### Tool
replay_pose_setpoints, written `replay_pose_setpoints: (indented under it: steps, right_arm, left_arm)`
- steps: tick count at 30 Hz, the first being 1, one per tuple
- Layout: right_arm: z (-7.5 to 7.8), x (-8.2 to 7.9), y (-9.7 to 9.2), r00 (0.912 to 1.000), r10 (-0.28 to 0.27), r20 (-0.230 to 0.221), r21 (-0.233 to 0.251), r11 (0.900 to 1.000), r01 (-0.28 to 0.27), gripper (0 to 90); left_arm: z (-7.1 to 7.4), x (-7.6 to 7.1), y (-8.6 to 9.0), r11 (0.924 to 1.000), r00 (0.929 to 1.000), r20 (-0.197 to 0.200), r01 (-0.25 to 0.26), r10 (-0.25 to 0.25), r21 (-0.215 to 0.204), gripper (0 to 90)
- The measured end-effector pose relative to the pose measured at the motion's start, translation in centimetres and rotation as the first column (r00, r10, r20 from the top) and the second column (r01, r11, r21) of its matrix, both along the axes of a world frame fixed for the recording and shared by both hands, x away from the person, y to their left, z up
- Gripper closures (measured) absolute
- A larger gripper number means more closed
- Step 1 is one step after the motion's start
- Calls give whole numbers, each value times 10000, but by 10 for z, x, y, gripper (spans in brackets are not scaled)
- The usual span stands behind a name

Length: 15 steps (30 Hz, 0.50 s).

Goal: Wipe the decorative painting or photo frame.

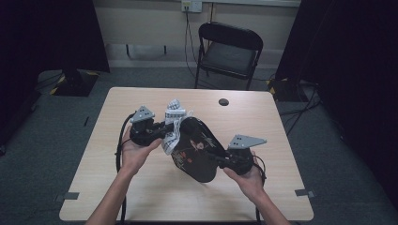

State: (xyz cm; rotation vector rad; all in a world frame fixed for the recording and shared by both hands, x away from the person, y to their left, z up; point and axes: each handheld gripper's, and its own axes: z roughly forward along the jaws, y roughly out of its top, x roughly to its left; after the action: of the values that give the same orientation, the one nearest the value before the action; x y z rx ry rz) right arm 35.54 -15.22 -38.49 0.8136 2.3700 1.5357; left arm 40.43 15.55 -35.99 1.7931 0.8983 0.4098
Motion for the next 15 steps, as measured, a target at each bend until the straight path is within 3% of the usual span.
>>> replay_pose_setpoints:
  steps: [1,6,9,15]
  right_arm:
    - [0,0,0,10000,-4,36,-4,10000,4,801]
    - [0,0,0,10000,-18,24,-22,10000,18,801]
    - [0,0,0,10000,-13,21,-20,10000,13,800]
    - [0,0,0,10000,5,23,6,10000,-5,801]
  left_arm:
    - [-2,1,0,10000,10000,-68,-34,34,-37,771]
    - [-14,8,7,9981,9985,-440,-308,332,537,771]
    - [-20,12,9,9974,9965,-697,-421,462,593,771]
    - [-8,5,5,9994,9993,-296,-200,208,274,771]
